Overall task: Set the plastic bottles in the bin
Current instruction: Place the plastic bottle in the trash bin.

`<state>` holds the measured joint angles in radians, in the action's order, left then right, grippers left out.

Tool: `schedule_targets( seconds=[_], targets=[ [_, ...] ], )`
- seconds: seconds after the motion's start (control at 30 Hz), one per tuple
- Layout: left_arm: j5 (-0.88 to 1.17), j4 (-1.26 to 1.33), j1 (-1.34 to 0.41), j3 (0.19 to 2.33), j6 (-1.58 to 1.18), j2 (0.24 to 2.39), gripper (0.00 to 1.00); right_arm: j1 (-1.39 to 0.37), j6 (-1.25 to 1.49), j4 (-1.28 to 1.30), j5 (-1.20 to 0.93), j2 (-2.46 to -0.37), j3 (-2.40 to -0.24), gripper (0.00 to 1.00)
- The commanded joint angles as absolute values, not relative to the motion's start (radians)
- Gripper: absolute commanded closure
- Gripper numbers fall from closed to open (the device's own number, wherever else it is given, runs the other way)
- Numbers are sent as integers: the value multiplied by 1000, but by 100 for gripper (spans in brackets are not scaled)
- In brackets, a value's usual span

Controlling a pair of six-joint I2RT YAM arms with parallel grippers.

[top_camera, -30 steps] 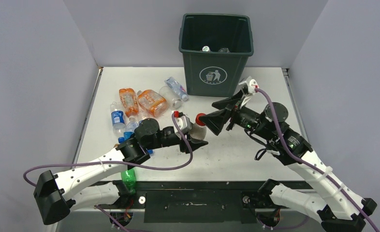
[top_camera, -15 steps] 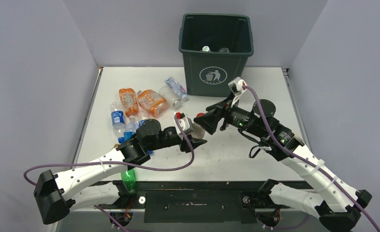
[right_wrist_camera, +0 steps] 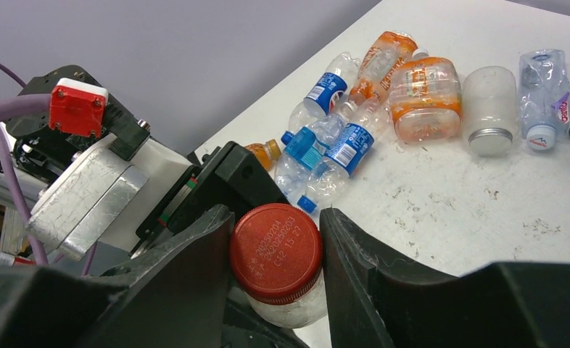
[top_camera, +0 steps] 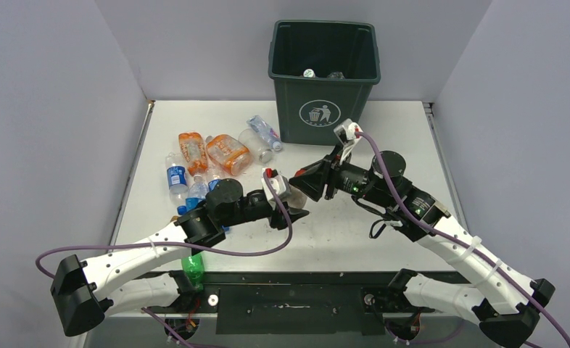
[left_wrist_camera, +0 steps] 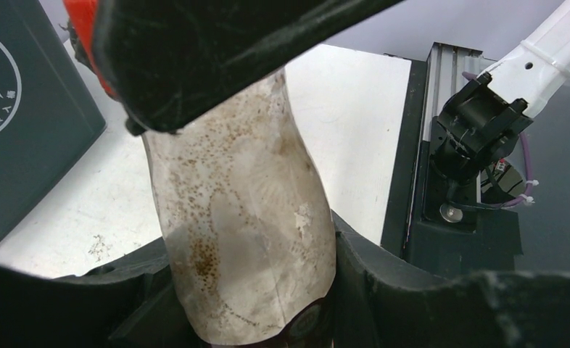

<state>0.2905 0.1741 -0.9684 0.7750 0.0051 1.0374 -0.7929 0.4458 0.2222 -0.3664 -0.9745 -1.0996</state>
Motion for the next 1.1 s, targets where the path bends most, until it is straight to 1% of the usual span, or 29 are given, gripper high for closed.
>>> schedule_targets(
  seconds=[0.0,0.07,0.17,0.27,0.43,0.63,0.73,0.77,0.83,0.9,0.97,1.07],
  targets=[
    [298,243,-984,790,14,1010,47,-790,427,220,-320,-975,-1100,95],
    [299,249,-983,782,11,996,3,-790,409,243,-293,-964,-1122,95],
    [283,281,-983,764,6,955,4,-790,359,294,-236,-945,-1191,95],
    [208,344,-982,726,-21,890,4,-788,273,323,-92,-913,-1268,95],
    [20,406,-981,673,-5,798,4,-788,213,195,195,-870,-1318,95],
    [-341,440,-983,637,76,741,4,-785,190,38,357,-983,-1393,95],
    [-521,450,-984,630,130,739,4,-768,115,-63,417,-1051,-1450,95],
    [-561,455,-984,630,143,739,4,-751,98,-107,433,-1073,-1462,95],
    [-597,469,-984,626,154,732,4,-680,118,-163,399,-1108,-1493,95],
    [-590,486,-983,614,158,716,4,-582,197,-165,312,-1163,-1553,95],
    [-589,507,-984,601,169,700,4,-505,263,-166,277,-1221,-1607,95],
    [-631,527,-984,590,191,686,4,-378,399,-242,236,-1274,-1608,95]
  ],
)
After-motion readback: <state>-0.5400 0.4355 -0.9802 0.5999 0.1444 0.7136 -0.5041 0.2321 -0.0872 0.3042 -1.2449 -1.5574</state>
